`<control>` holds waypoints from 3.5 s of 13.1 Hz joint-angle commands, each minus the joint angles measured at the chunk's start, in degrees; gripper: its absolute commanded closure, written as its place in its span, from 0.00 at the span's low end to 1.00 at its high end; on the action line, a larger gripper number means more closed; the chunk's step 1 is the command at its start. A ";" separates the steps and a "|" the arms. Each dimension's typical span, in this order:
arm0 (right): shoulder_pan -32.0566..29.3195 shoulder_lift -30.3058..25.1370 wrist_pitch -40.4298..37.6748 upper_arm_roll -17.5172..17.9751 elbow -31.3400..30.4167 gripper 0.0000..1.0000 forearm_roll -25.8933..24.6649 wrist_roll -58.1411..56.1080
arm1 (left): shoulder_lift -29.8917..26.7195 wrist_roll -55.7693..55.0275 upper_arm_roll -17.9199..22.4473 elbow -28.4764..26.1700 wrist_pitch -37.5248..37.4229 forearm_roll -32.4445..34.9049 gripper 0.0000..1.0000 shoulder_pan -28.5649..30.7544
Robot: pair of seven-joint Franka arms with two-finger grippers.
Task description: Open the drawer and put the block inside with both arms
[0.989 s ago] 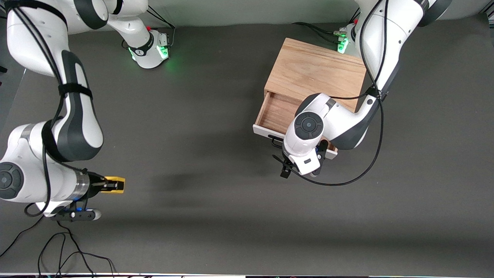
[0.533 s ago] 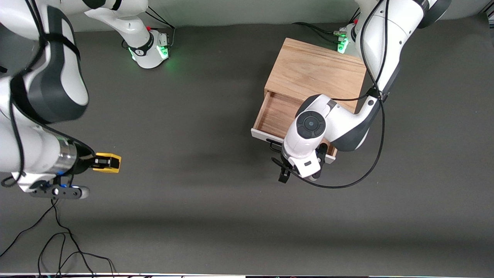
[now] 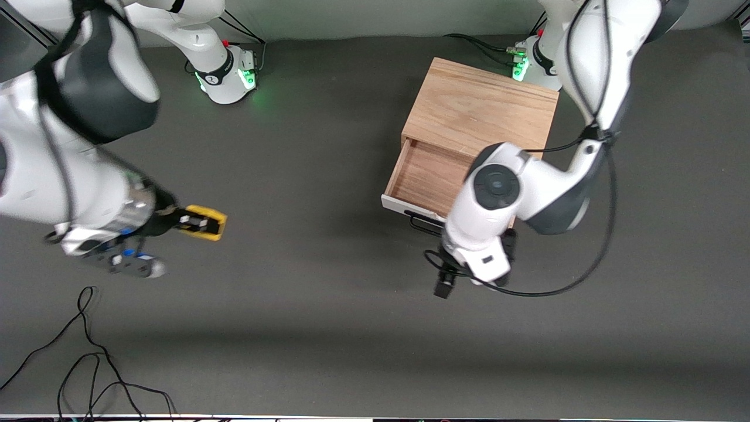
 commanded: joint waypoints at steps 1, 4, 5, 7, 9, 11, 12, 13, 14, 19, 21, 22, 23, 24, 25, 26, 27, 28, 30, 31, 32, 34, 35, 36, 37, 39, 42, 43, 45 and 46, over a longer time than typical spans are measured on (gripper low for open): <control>1.84 -0.59 1.41 5.04 -0.12 0.87 0.70 11.53 | -6.45 12.53 -0.51 -0.80 -8.33 -5.92 0.00 5.95; 7.18 0.02 8.07 6.91 -0.12 0.87 0.26 20.60 | -11.29 28.96 -0.51 -0.89 -18.79 -10.77 0.00 12.98; 9.47 0.37 11.66 6.82 -0.20 0.87 0.17 23.50 | -12.87 34.67 -0.51 -0.97 -22.04 -11.91 0.00 15.61; 13.17 2.13 17.48 6.91 -0.20 0.87 0.17 26.34 | -15.68 46.02 -0.42 -1.15 -28.11 -13.59 0.00 20.10; 16.86 4.58 21.09 6.91 -0.20 0.87 -2.45 26.34 | -18.15 56.39 -0.42 -1.76 -33.04 -13.68 0.00 23.88; 20.72 7.74 24.86 6.65 -0.29 0.87 -3.25 26.60 | -21.13 67.81 -0.07 -3.77 -35.60 -13.59 0.00 26.87; 22.31 9.41 26.71 6.47 -0.47 0.87 -5.08 26.87 | -22.80 73.17 0.10 -5.61 -35.44 -13.51 0.00 28.11; 23.81 11.78 28.30 6.56 -0.21 0.87 -8.24 29.04 | -24.12 77.40 0.11 -6.94 -35.18 -13.33 0.00 29.51; 25.48 13.89 30.84 6.64 -0.12 0.87 -10.53 31.76 | -25.27 81.62 0.11 -8.17 -35.09 -13.33 0.00 30.74; 31.20 21.02 36.30 6.38 -0.38 0.87 -15.81 39.33 | -33.95 101.77 0.19 -18.61 -27.73 -13.15 0.00 34.36; 32.17 21.29 36.40 6.47 -0.99 0.87 -16.00 39.96 | -37.74 103.28 0.19 -24.76 -22.02 -12.89 0.00 34.36; 32.26 21.47 36.40 6.47 -1.26 0.87 -16.18 40.05 | -38.80 105.46 0.19 -26.10 -20.60 -12.98 0.00 34.36; 32.26 21.90 36.40 6.47 -2.04 0.87 -16.35 40.66 | -38.81 106.44 0.19 -26.20 -21.02 -13.07 0.00 34.45; 32.26 22.08 36.40 6.47 -2.14 0.86 -16.35 41.45 | -38.81 106.54 0.19 -26.11 -21.37 -13.50 0.00 34.45; 32.26 22.09 36.40 6.47 -2.22 0.86 -16.27 41.55 | -38.64 106.62 0.19 -26.02 -21.98 -13.33 0.00 34.36; 32.35 22.09 36.40 6.47 -2.31 0.83 -16.35 41.63 | -38.46 106.63 0.11 -26.02 -21.73 -13.33 0.00 34.27; 32.78 22.09 36.40 6.47 -2.31 0.82 -16.35 41.81 | -38.46 106.63 0.11 -25.85 -21.55 -13.24 0.00 34.18; 32.79 22.09 36.40 6.47 -2.40 0.81 -16.35 42.16 | -38.55 106.71 0.02 -25.59 -21.55 -13.33 0.00 34.10; 32.88 22.35 36.40 6.47 -2.49 0.78 -16.44 43.30 | -38.29 106.71 0.02 -24.53 -21.72 -13.42 0.00 33.57; 32.88 22.52 36.40 6.47 -2.49 0.76 -16.35 43.22 | -38.11 106.89 0.02 -24.01 -21.99 -13.50 0.00 33.57; 32.70 22.52 36.40 6.47 -2.40 0.75 -15.92 43.04 | -38.11 107.06 0.02 -23.91 -21.99 -13.51 0.00 33.57; 32.70 22.79 36.40 6.47 -2.49 0.70 -15.91 43.13 | -38.02 108.12 0.02 -23.30 -21.99 -13.59 0.00 33.57; 32.79 23.22 36.40 6.47 -2.40 0.61 -16.00 43.22 | -37.76 108.12 0.02 -22.95 -21.99 -13.59 0.00 33.48; 32.79 23.31 36.40 6.47 -2.40 0.55 -16.09 43.22 | -37.41 108.12 0.19 -22.34 -22.08 -13.59 0.00 32.96; 32.79 23.32 36.40 6.47 -2.49 0.39 -16.26 43.30 | -36.80 108.03 2.63 -21.37 -22.16 -13.59 0.00 29.65; 32.87 23.32 36.40 6.38 -2.40 0.01 -16.53 43.22 | -36.26 107.59 15.34 -20.14 -22.16 -13.51 0.00 17.02; 32.79 22.44 35.79 6.47 -1.96 0.00 -17.06 43.04 | -36.26 107.33 23.64 -19.96 -22.16 -13.59 0.00 8.10; 32.61 22.00 35.52 6.47 -1.53 0.00 -16.97 42.95 | -36.26 107.24 23.83 -19.96 -22.16 -13.59 0.00 7.91; 32.00 19.55 34.21 6.30 -1.17 0.00 -16.97 42.34 | -36.35 107.24 23.84 -19.78 -22.25 -13.59 0.00 8.08; 31.13 18.14 33.50 6.21 -0.47 0.00 -16.97 41.73 | -36.35 107.15 23.84 -19.78 -22.25 -13.59 0.00 8.08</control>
